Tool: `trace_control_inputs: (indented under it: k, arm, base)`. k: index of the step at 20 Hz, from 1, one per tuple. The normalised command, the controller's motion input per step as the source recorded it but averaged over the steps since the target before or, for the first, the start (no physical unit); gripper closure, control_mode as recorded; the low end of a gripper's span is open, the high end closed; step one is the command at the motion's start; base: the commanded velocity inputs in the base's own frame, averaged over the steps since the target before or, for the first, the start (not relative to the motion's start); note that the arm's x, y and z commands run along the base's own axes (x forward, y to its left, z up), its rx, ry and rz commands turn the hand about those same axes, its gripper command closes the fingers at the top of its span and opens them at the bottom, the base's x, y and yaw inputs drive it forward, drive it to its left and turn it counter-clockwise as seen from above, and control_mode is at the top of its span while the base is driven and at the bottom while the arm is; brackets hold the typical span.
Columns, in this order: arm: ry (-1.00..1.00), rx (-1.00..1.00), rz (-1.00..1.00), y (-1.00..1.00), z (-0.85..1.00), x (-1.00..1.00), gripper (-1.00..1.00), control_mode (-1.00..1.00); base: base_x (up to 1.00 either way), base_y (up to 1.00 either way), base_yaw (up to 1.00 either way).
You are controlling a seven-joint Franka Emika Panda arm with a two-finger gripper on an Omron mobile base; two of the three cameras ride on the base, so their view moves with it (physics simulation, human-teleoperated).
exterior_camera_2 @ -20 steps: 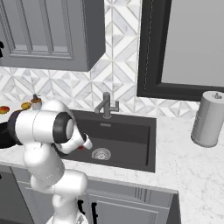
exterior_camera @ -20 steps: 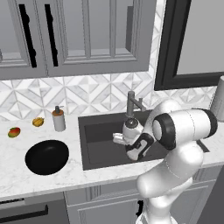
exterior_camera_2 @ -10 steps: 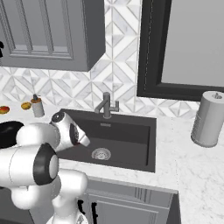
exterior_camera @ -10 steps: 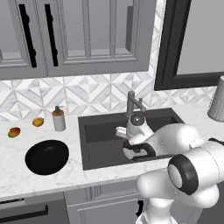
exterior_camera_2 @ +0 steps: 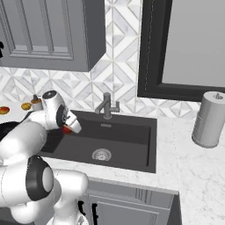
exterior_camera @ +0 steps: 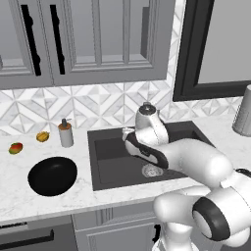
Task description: Pick the bell pepper from the sink and place it in the bowl. Then pick the bowl and place it in the microwave. Then close the microwave door and press the start button.
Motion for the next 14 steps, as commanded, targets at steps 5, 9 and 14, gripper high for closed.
trace_control_inputs:
  k: [5,9,14]
  arm:
    - [0.06,-0.04,0.16,1.0,0.15,-0.4,1.0,-1.0]
    - [0.0,-0.07,0.23,1.0,0.0,-0.56,1.0,-1.0]
    - [-0.09,-0.05,0.21,0.96,-0.09,-0.64,1.0,-1.0]
  base:
    - [0.0,0.0,0.0]
    - [0.0,0.0,0.0]
    - [0.0,0.0,0.0]
